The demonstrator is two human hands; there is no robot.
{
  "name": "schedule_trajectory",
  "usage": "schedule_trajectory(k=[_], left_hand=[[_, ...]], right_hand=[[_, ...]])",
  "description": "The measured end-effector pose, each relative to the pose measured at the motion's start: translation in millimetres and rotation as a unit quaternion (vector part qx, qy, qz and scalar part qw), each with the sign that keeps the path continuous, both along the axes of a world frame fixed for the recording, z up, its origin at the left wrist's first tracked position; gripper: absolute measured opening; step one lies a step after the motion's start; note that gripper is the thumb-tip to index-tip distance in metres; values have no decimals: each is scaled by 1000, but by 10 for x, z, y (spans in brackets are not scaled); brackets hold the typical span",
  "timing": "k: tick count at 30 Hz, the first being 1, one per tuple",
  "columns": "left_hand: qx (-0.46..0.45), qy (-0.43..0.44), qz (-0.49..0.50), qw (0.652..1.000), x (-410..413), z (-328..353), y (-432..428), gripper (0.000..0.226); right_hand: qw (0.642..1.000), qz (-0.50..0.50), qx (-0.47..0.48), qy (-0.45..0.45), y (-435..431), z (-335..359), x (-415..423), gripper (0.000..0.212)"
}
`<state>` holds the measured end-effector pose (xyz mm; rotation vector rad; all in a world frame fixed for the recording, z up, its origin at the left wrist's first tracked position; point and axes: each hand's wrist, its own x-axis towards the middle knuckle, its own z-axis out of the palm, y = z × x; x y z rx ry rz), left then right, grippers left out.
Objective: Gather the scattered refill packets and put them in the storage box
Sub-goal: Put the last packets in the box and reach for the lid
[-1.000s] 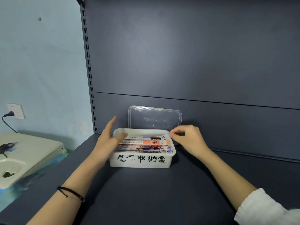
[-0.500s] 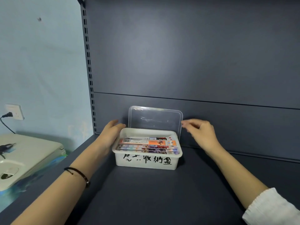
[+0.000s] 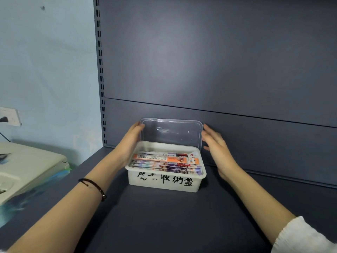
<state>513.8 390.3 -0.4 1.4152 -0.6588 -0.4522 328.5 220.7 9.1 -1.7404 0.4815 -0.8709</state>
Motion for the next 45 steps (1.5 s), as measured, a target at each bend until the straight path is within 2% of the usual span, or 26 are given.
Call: schedule_trajectory(k=[3, 8, 12, 19, 23, 27, 30, 31, 34, 36, 37, 39, 40, 42, 45], left_hand=[[-50, -6, -3, 999, -27, 23, 68, 62], [-123, -53, 67, 989, -220, 118, 122, 35], [-139, -12, 95, 986, -303, 108, 162, 26], [-144, -21, 145, 979, -400, -86, 305, 28], [-156, -10, 140, 978, -393, -199, 366, 5], [-107, -26, 159, 981, -449, -313, 340, 16], [-71, -77, 164, 981, -476, -334, 308, 25], [-71, -70, 158, 982, -469, -327, 302, 27], [-94, 72, 102, 988, -398, -245, 292, 29], [-65, 138, 83, 985, -280, -179, 283, 28], [-47, 154, 66, 985, -228, -144, 275, 26], [-24, 186, 37, 982, -166, -107, 247, 17], [-15, 194, 35, 980, -154, -102, 226, 16], [-16, 198, 61, 978, -123, -127, 180, 25], [-28, 201, 95, 975, -99, -161, 141, 22]], right_hand=[[1000, 8, -12, -23, 42, 30, -28, 45], [995, -20, -25, -95, 85, 115, -57, 30], [992, -40, -47, -108, 191, 20, -94, 24], [992, -33, -59, -110, 420, -23, -273, 26], [995, -45, -43, -81, 442, -134, -385, 25], [998, -40, -1, -45, 430, -216, -368, 21], [999, -34, -2, -39, 465, -230, -358, 19], [999, -32, -4, -43, 478, -235, -356, 20], [998, -37, 1, -41, 444, -221, -316, 23], [998, -29, 54, -25, 369, -160, -263, 26], [992, -12, 124, -21, 339, -116, -234, 31], [957, 46, 288, -10, 303, -82, -177, 38], [940, 74, 334, 2, 298, -102, -148, 42], [931, 100, 349, 22, 290, -208, -79, 51], [944, 80, 321, 1, 259, -329, -6, 48]])
